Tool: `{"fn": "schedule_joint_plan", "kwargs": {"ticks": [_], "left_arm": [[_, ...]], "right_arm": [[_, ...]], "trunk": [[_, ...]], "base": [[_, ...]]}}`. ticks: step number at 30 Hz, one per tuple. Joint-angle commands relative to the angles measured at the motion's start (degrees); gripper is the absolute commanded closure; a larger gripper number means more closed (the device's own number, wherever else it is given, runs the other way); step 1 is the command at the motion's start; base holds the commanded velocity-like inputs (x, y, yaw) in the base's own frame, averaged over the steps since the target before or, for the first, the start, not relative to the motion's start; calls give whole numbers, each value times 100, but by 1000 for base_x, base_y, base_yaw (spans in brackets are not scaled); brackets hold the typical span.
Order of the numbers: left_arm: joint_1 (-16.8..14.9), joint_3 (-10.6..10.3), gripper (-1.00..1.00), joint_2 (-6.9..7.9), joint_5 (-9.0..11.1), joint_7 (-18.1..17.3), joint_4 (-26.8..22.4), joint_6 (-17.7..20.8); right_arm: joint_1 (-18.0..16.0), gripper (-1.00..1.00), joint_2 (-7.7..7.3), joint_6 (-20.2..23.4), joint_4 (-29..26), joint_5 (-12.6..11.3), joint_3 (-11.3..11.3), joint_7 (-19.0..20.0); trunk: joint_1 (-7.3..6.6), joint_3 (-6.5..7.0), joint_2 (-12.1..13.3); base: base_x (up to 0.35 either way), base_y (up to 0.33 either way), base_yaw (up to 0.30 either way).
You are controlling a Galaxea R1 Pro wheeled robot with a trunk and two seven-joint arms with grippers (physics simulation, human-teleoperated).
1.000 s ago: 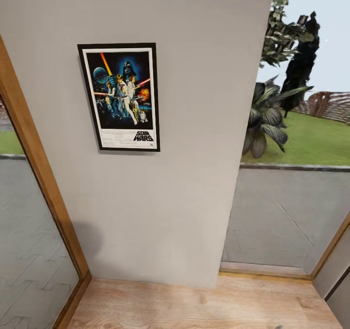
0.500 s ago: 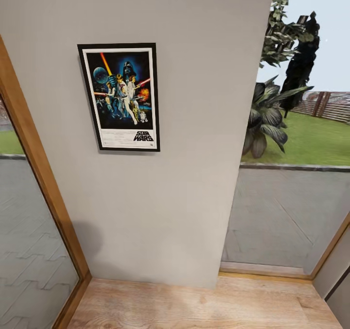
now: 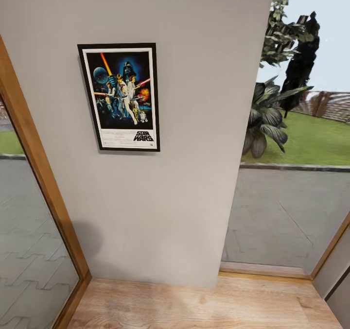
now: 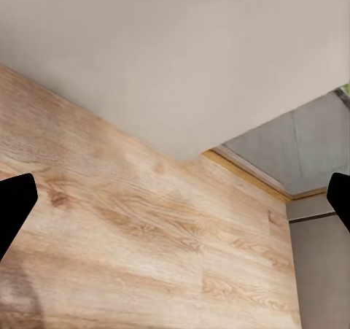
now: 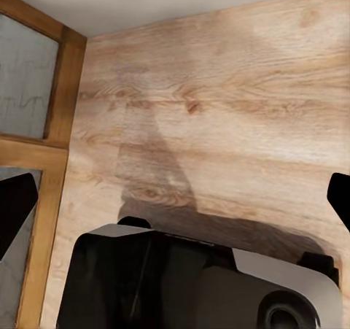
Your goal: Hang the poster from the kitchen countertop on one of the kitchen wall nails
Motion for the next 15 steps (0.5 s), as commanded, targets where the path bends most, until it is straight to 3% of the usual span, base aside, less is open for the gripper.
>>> {"fn": "schedule_joint_plan", "kwargs": {"ticks": [1, 2, 3, 5, 6, 7, 8, 15], "left_arm": [[-4, 45, -100, 0, -43, -15, 6, -29], [-4, 46, -100, 1, -43, -15, 6, -29], [-4, 48, -100, 4, -27, 111, 6, 79], [-4, 42, -100, -5, -26, 562, 10, 99], [-4, 40, -100, -79, -27, 1152, 13, 105], [-4, 41, -100, -116, -27, 1334, 13, 104], [-4, 44, -100, -193, -28, 1741, 11, 104], [-4, 45, -100, -447, -33, 3331, 7, 97]], "right_arm": [[-4, -100, 0, -22, 9, -21, 10, 15], [-4, -100, 2, -22, 9, -18, 10, 14], [-4, -100, 117, -35, 203, -12, 11, -132], [-4, -100, 209, -37, 348, -14, 11, -639], [-4, -100, 265, -36, 661, -25, 11, -1408], [-4, -100, 290, -37, 738, -31, 11, -1632], [-4, -100, 339, -34, 860, -32, 11, -2091], [-4, -100, 514, -26, 1150, -28, 11, -3679]], "trunk": [[3, -6, -7], [3, -6, -7], [3, -6, -7], [3, -6, -7], [3, -6, -7], [3, -6, -7], [3, -6, -7], [3, -6, -7]], "base": [[0, 0, 0], [0, 0, 0], [0, 0, 0], [0, 0, 0], [0, 0, 0], [0, 0, 0], [0, 0, 0], [0, 0, 0]]}}
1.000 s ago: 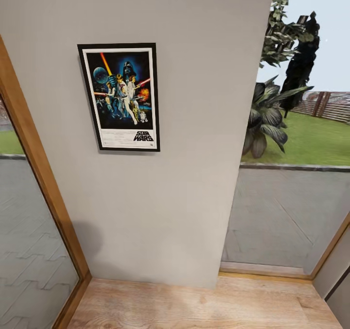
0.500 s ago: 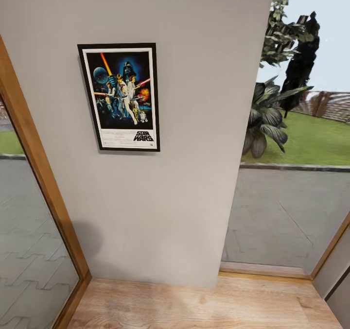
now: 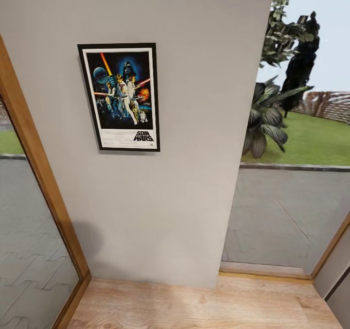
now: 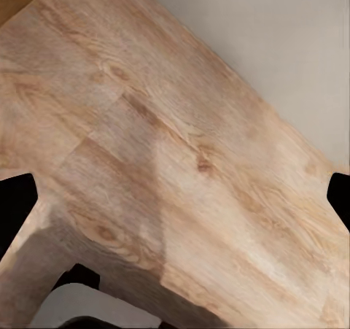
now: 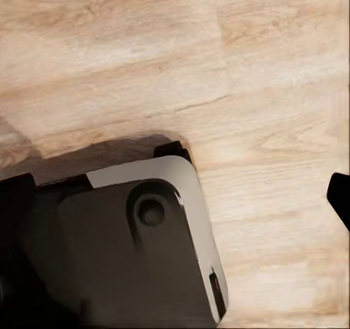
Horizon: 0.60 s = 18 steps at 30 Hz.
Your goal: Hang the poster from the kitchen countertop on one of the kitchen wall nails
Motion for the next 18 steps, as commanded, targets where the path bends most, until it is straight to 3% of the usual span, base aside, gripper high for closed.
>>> {"fn": "schedule_joint_plan", "kwargs": {"ticks": [1, 7, 18], "left_arm": [[-4, 46, -100, -19, -20, 98, 11, -9], [-4, 49, -100, -126, -20, 456, 11, -10], [-4, 57, -100, -195, -19, 580, 14, -11]], "right_arm": [[-4, -100, 14, -10, 33, -61, -1, -104], [-4, -100, 63, -12, 97, -66, -1, -468], [-4, -100, 80, -13, 118, -68, -1, -591]], "trunk": [[3, -6, -7], [3, -6, -7], [3, -6, -7]], "base": [[0, 0, 0], [0, 0, 0], [0, 0, 0]]}}
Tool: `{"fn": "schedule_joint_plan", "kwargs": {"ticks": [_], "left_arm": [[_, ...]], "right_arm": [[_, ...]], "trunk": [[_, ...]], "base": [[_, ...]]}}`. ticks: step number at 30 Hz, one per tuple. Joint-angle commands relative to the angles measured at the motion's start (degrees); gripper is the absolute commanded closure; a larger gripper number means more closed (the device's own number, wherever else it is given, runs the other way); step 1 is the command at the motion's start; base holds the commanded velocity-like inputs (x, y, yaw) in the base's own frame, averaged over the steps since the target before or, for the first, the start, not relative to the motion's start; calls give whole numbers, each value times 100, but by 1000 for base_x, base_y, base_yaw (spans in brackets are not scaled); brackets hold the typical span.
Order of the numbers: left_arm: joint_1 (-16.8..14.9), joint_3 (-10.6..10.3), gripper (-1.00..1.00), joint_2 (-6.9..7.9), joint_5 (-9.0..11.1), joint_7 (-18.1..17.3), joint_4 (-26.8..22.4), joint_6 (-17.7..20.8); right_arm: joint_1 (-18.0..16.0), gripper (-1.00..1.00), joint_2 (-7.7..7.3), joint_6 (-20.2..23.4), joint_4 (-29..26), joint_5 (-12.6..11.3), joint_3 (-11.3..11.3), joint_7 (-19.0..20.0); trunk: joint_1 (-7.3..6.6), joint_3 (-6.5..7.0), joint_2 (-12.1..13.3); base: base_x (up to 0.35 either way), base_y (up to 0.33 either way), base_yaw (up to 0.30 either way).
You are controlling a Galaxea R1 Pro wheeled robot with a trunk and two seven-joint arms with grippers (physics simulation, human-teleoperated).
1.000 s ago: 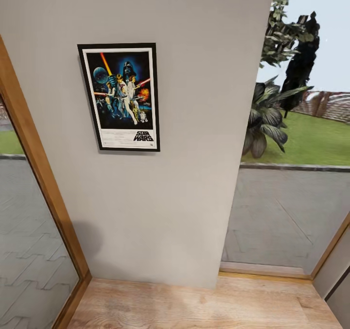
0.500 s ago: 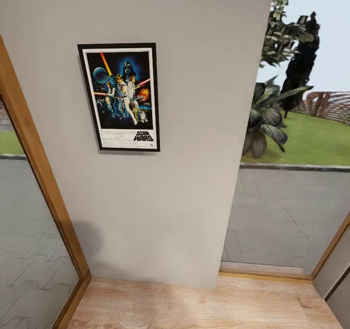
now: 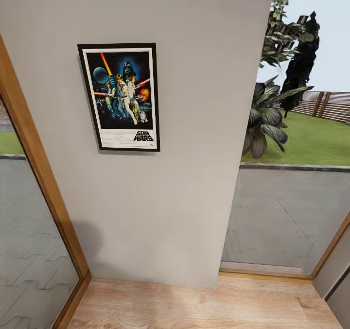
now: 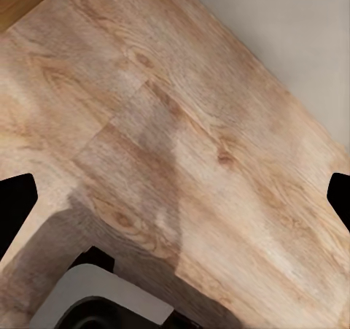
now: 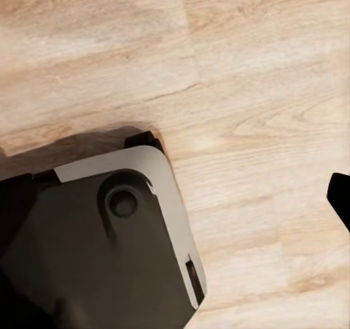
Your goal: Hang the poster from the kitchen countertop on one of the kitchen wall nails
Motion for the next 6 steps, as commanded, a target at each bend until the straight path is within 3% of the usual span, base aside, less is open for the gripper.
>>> {"fn": "schedule_joint_plan", "kwargs": {"ticks": [1, 6], "left_arm": [[-4, 46, -100, -4, -9, -36, 11, -6], [-4, 47, -100, -10, -9, -32, 13, -6]], "right_arm": [[-4, -100, -1, -17, 10, -62, -6, 26], [-4, -100, -1, -17, 11, -60, -6, 26]], "trunk": [[3, -6, -7], [3, -6, -7]], "base": [[0, 0, 0], [0, 0, 0]]}}
